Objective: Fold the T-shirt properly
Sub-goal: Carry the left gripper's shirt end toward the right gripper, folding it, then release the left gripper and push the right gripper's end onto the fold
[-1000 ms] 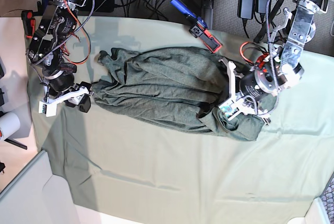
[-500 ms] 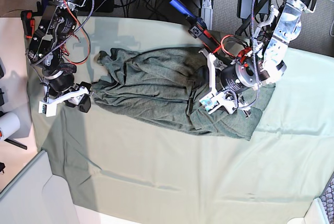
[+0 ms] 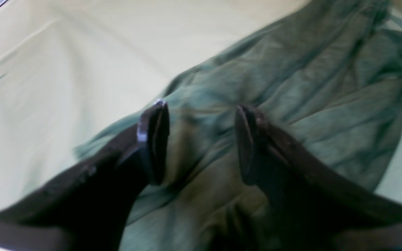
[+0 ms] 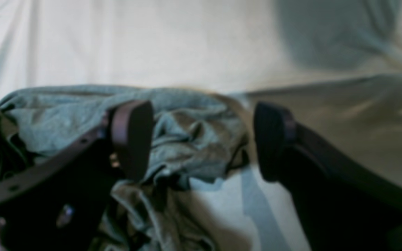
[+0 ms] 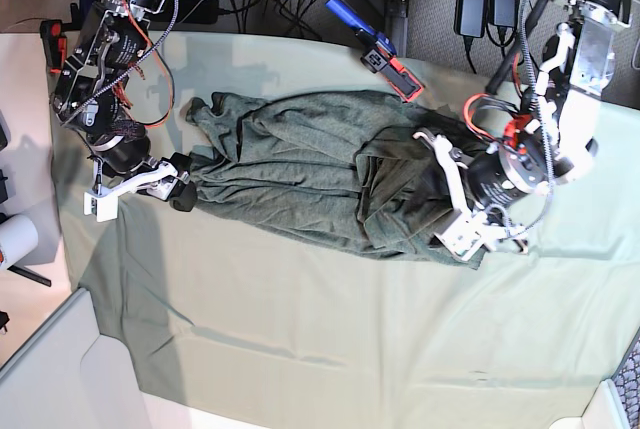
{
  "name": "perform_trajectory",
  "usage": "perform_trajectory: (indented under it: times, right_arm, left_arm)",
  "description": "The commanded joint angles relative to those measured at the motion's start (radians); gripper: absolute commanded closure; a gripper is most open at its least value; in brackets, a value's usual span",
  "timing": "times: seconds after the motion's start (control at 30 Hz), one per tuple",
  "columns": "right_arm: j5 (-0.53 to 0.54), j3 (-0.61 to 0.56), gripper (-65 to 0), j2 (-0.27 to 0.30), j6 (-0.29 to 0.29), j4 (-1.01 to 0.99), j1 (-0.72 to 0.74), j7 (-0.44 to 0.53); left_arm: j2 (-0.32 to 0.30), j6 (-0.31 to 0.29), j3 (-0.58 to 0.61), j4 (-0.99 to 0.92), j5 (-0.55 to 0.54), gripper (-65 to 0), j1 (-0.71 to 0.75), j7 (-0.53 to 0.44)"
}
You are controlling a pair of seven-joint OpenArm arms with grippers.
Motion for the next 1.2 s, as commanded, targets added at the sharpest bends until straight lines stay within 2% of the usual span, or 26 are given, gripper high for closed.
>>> perform_trajectory:
  times: [0.0,0.3,0.57,0.77,0.97,1.17]
  right_arm:
    - [0.024,0.003,-43.9,0.016,0.011,0.012,0.016,0.010]
    - [-0.002,-0.093,-43.9,-0.023,0.013,-0.019,0.010,0.013]
    - [-0.012,-0.169,-43.9,-0.022,0.013,-0.172,0.003,0.015]
    - [0.010,-0.169,-43.6,-0.022,0.014,-0.141,-0.047,-0.011]
    - [-0.003,-0.169,-43.6,-0.022,0.014,-0.014,-0.117,-0.014]
    - [-0.009,-0.169,-43.6,-0.023,0.014,0.019,-0.120,-0.017]
  left_arm:
    - [-0.016,-0.009,-0.016,0.018,-0.021,-33.5,-0.013,-0.024]
    - [-0.126,-0.008,-0.048,0.013,-0.033,-33.5,-0.008,-0.024]
    - [-0.127,-0.008,-0.048,0.011,-0.033,-33.5,-0.006,-0.024]
    - [-0.127,-0.009,-0.048,0.011,-0.032,-33.5,0.001,-0.024]
    - [-0.127,-0.008,-0.048,0.011,-0.032,-33.5,0.006,-0.024]
    - [-0.127,-0.008,-0.048,0.011,-0.033,-33.5,0.006,-0.024]
